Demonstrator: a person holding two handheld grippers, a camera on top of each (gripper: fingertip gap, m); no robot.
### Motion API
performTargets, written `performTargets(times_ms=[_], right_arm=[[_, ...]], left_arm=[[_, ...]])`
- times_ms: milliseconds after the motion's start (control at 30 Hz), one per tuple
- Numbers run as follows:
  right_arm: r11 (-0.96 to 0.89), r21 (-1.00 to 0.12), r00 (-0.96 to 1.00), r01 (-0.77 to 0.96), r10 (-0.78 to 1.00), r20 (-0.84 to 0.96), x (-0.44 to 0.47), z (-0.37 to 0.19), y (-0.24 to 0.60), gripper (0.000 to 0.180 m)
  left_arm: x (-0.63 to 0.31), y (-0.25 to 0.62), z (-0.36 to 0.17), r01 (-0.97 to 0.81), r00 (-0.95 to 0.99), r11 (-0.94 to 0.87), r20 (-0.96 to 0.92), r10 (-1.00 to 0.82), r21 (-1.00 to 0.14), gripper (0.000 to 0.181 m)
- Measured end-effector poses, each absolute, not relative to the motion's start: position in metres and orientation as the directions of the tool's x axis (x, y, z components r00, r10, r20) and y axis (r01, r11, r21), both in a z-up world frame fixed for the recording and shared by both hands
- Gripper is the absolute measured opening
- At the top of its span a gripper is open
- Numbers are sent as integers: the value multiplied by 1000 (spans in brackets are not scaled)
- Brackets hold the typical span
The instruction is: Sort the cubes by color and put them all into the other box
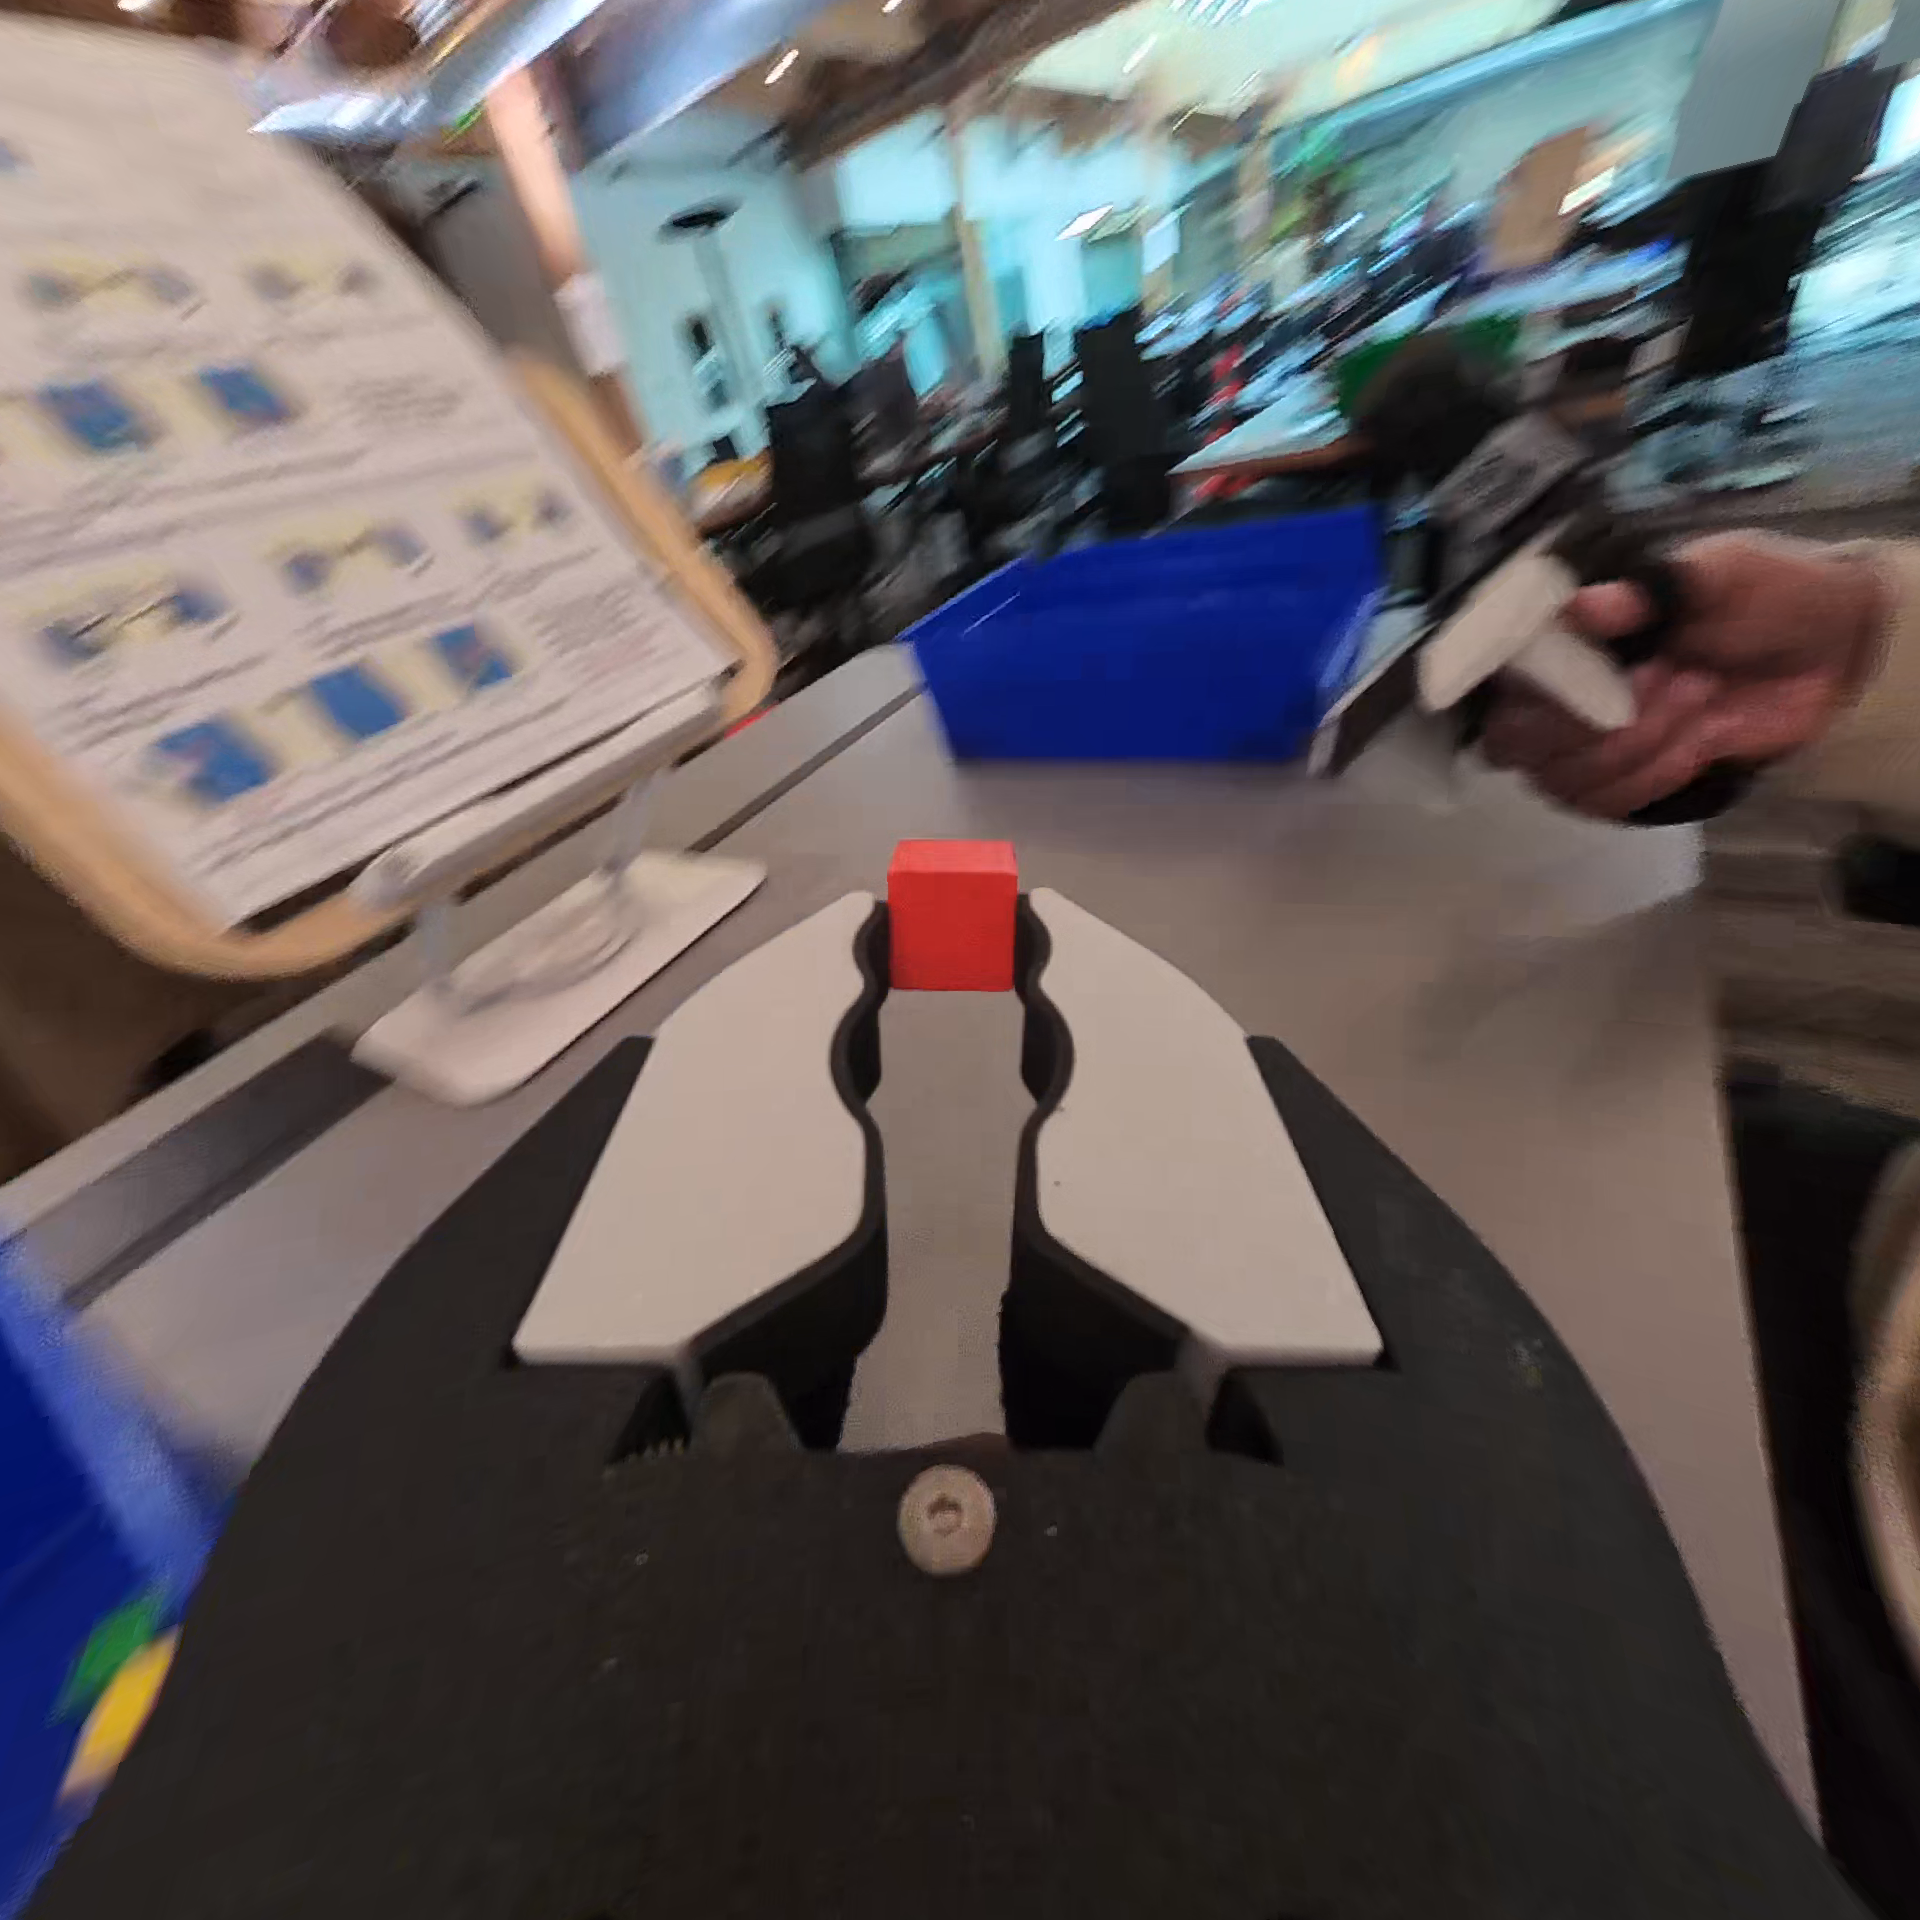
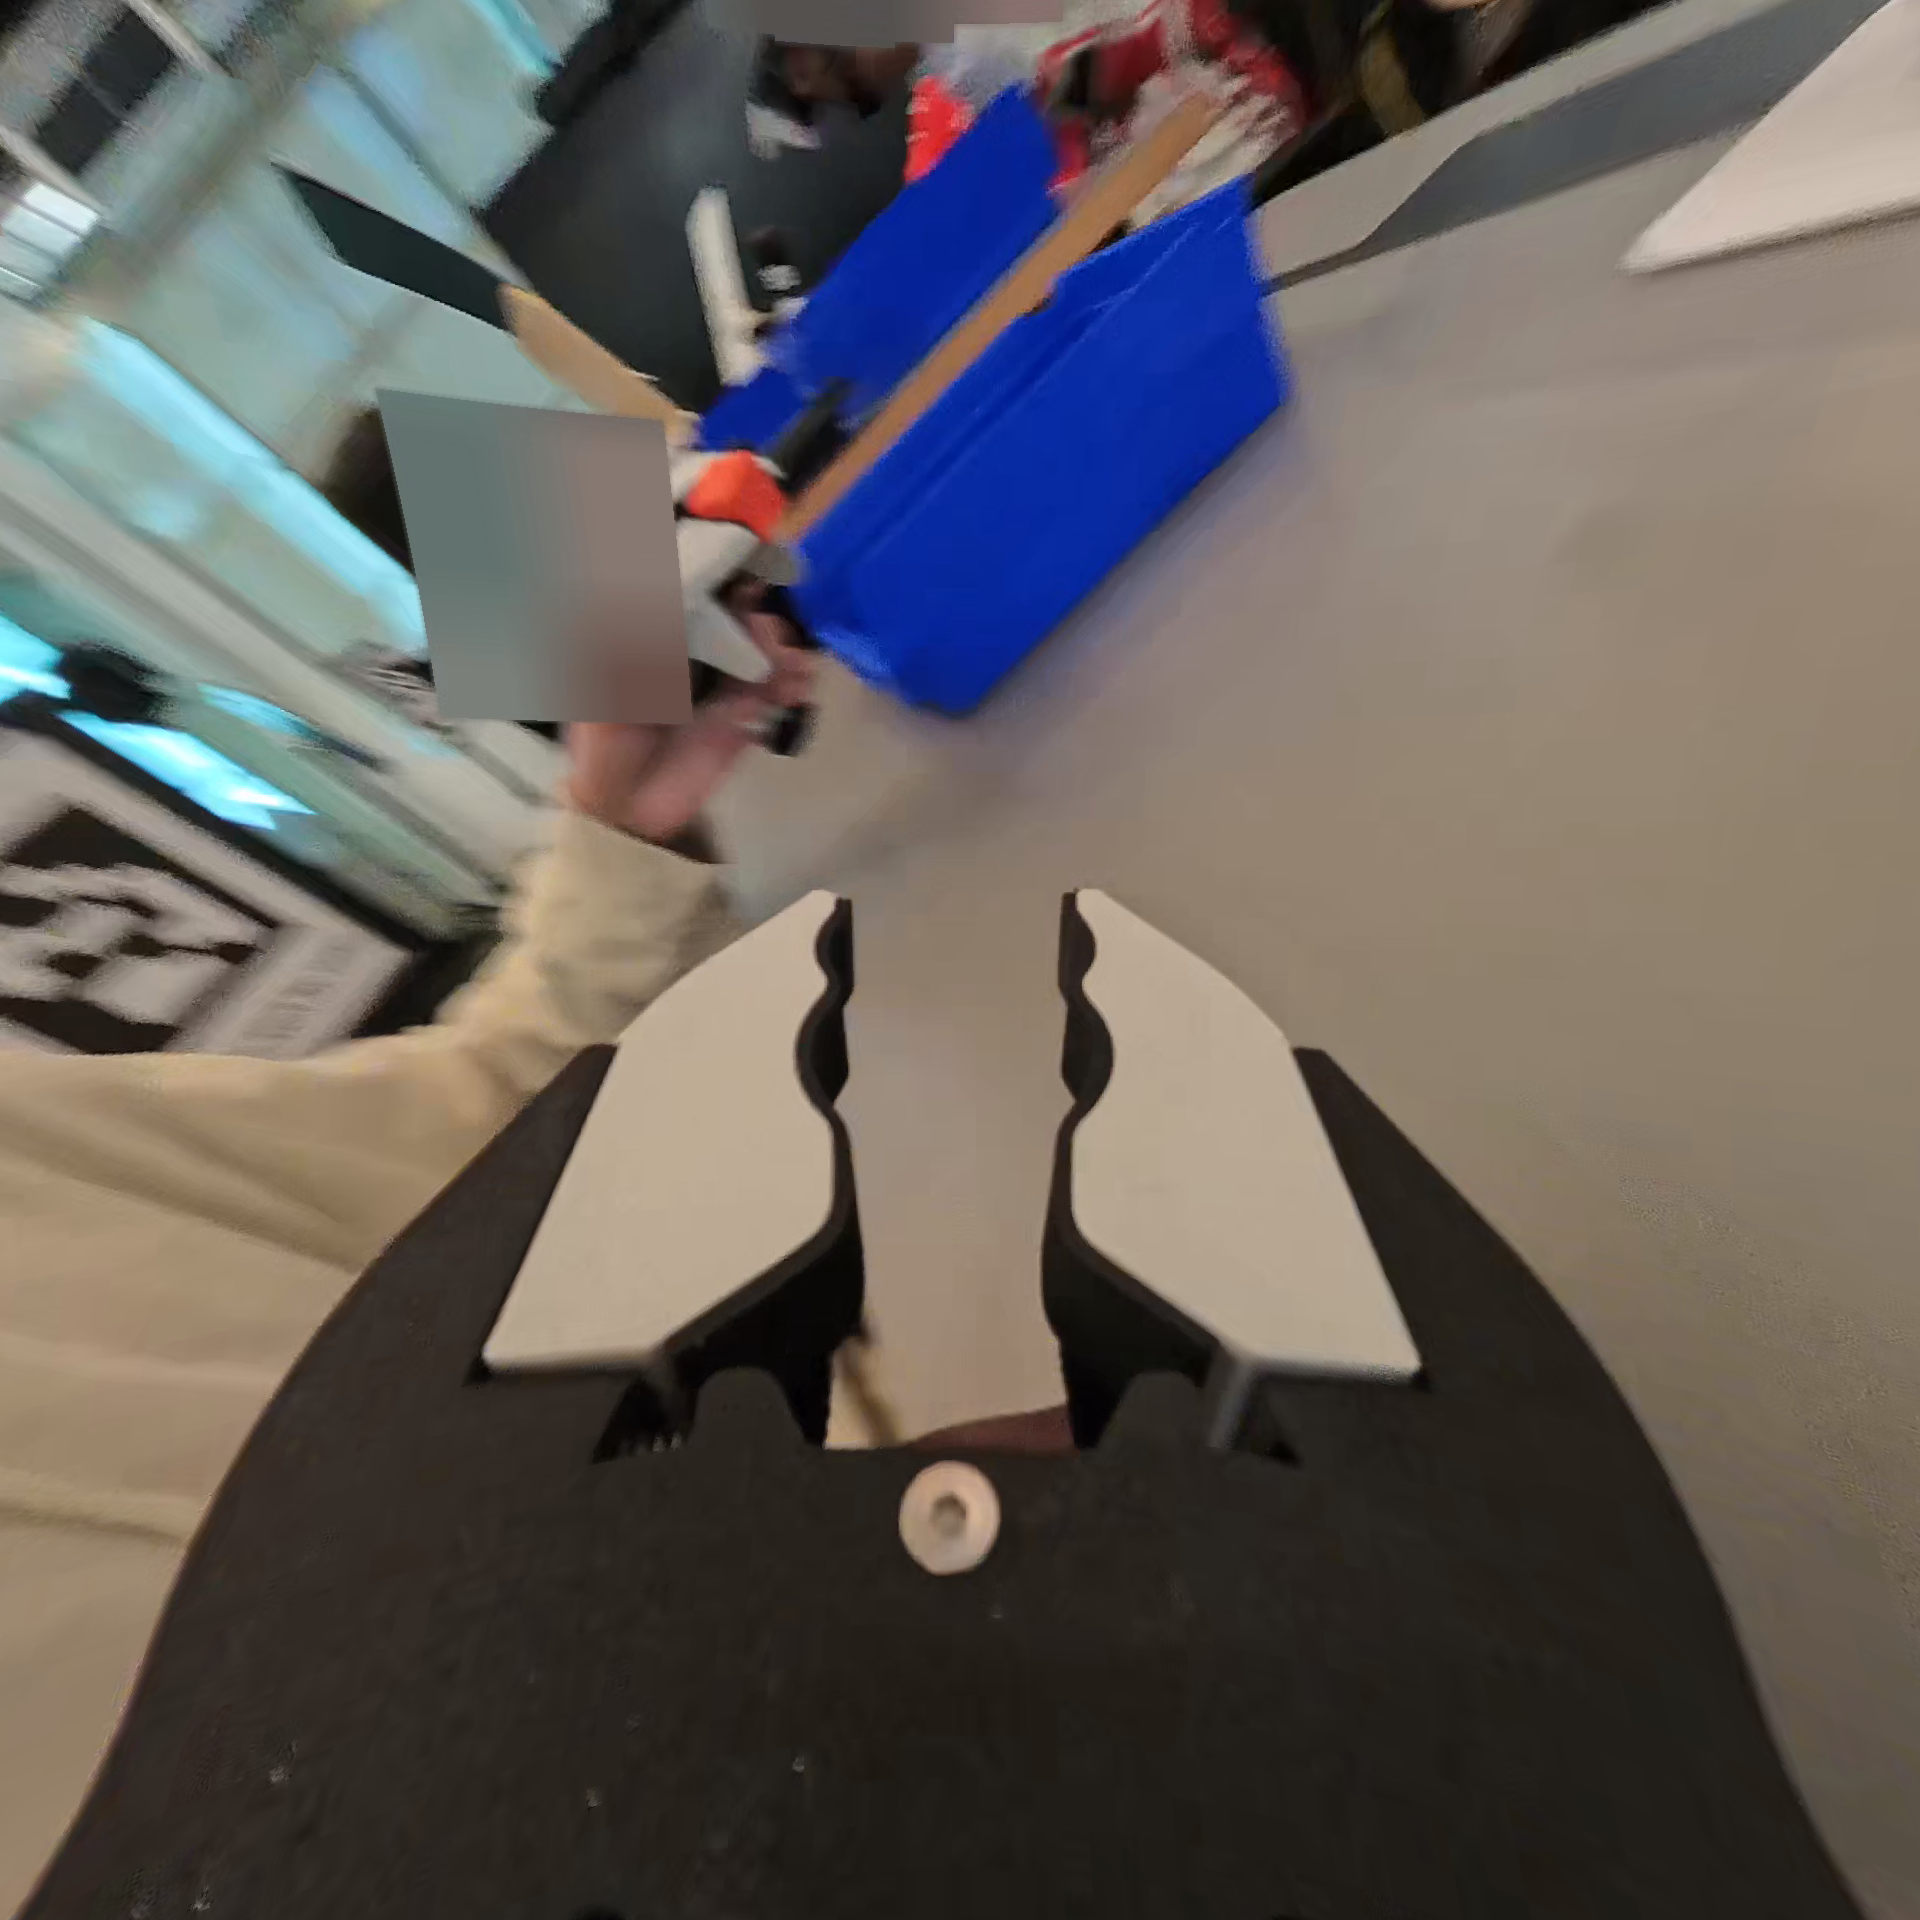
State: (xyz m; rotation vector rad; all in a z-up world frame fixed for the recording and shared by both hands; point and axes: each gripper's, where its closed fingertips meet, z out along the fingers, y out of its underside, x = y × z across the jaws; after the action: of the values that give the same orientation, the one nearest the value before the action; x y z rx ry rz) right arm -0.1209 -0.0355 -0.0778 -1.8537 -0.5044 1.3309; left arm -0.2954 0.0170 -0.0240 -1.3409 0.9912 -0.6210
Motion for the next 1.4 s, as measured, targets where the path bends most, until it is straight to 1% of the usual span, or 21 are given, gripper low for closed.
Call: performTargets(times_ms=[33,100,167,233,267,367,400,433,600,633,700,733,800,900,967,1033,1133,1200,1267,1333,1400], right_arm=[[-684,-715,260,-144,671,-694,-132,-67,-37,39],[-818,-542,13,-192,550,-835,-150,-43,-36,40],[-917,-354,-207,-184,389,-898,-163,-25,-32,45],[-957,-246,-321,-157,285,-903,-171,-17,-27,46],[-959,-232,-317,-160,273,-908,-175,-20,-24,48],[-949,-256,-270,-185,299,-915,-177,-29,-16,49],[-950,-249,-287,-189,296,-911,-174,-29,-15,40],[-952,-247,-307,-180,293,-905,-171,-29,-17,24],[-943,-276,-279,-187,320,-905,-162,-41,-17,22],[-943,-273,-291,-191,320,-902,-159,-40,-18,22],[-942,-268,-325,-202,323,-889,-149,-36,-22,22],[-936,-283,-323,-208,339,-884,-143,-35,-24,22],[-904,-359,-278,-232,416,-866,-129,-36,-33,22],[-782,-557,-35,-279,588,-808,-111,-54,-43,22],[-659,-699,170,-278,682,-711,-100,-66,-46,22],[-549,-790,310,-273,728,-612,-91,-68,-46,22],[-455,-858,403,-238,758,-513,-86,-62,-44,22],[-454,-871,406,-188,772,-489,-88,-63,-46,22],[-432,-888,412,-155,789,-456,-83,-59,-46,22],[-355,-929,456,-104,813,-361,-61,-40,-34,22],[-278,-960,629,-26,742,-232,-9,-17,4,22]], left_arm=[[-275,11,-19,-117,403,193,-224,-887,-974,22],[-239,0,-13,-57,267,198,-206,-941,-979,22],[-208,-6,-14,-48,168,213,-218,-961,-976,22],[-184,-7,-22,-70,108,236,-243,-964,-969,22],[-174,-8,-26,-79,83,238,-245,-966,-968,22],[-153,-11,-35,-97,37,240,-245,-969,-966,22],[-149,-12,-39,-115,30,251,-256,-966,-961,22],[-145,-12,-42,-130,25,266,-272,-962,-955,22],[-139,-16,-53,-189,19,258,-267,-964,-947,23],[-140,-19,-51,-194,31,240,-250,-968,-951,26],[-150,-35,-38,-156,32,195,-202,-979,-968,41],[-159,-45,-31,-131,37,178,-185,-982,-975,48],[-179,-56,-20,-94,112,123,-134,-985,-988,68],[-212,-67,-24,-30,247,-42,34,-968,-999,66],[-232,-80,-25,106,258,-126,150,-954,-986,61],[-246,-90,-27,198,243,-179,225,-944,-964,58],[-256,-85,-46,189,248,-284,325,-913,-940,60],[-257,-80,-58,150,230,-319,347,-909,-936,59],[-260,-70,-75,37,284,-276,275,-919,-960,55],[-268,-57,-83,-33,377,-217,189,-907,-976,56],[-272,-55,-79,-13,372,-226,205,-905,-974,52]])
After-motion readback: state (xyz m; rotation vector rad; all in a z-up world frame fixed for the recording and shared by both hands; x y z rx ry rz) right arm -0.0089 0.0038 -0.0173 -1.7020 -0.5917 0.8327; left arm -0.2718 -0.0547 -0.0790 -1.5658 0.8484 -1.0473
